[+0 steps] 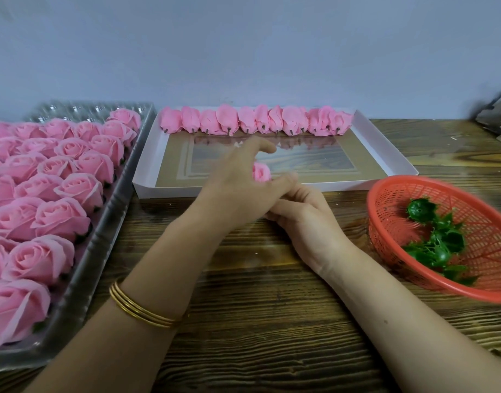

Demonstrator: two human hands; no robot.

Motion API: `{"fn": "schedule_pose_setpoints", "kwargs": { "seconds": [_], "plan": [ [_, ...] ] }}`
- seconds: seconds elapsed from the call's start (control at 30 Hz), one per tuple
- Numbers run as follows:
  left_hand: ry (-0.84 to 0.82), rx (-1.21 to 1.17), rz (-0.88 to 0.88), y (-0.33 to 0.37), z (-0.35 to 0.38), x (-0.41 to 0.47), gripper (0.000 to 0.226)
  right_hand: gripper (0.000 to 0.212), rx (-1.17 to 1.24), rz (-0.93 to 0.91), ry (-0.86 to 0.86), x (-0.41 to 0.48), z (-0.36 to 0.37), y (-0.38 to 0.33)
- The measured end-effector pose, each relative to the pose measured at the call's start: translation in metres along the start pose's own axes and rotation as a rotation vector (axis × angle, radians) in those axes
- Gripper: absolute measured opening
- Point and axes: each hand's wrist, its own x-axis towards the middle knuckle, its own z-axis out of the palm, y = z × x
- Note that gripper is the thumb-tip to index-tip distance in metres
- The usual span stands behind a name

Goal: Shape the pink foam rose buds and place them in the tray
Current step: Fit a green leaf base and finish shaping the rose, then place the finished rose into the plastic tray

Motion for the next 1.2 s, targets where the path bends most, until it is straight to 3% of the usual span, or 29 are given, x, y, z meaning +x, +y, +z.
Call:
{"fn": "schedule_pose_setpoints", "kwargs": {
  "seconds": [0.3,0.93,1.2],
  "plan": [
    [-0.104,0.328,0.046,-0.001,0.0,-0.002,0.015,0.024,-0.078,-0.016,0.012,-0.003,0.002,-0.002],
    [-0.03,0.393,0.023,-0.007,0.003,0.001,0.014,0.019,-0.037,0.017,0.016,-0.003,0.005,0.0],
    [-0.037,0.397,0.033,-0.004,0.004,-0.001,0.011,0.035,0.02,0.019,0.13,0.0,0.006,0.004]
  ]
}}
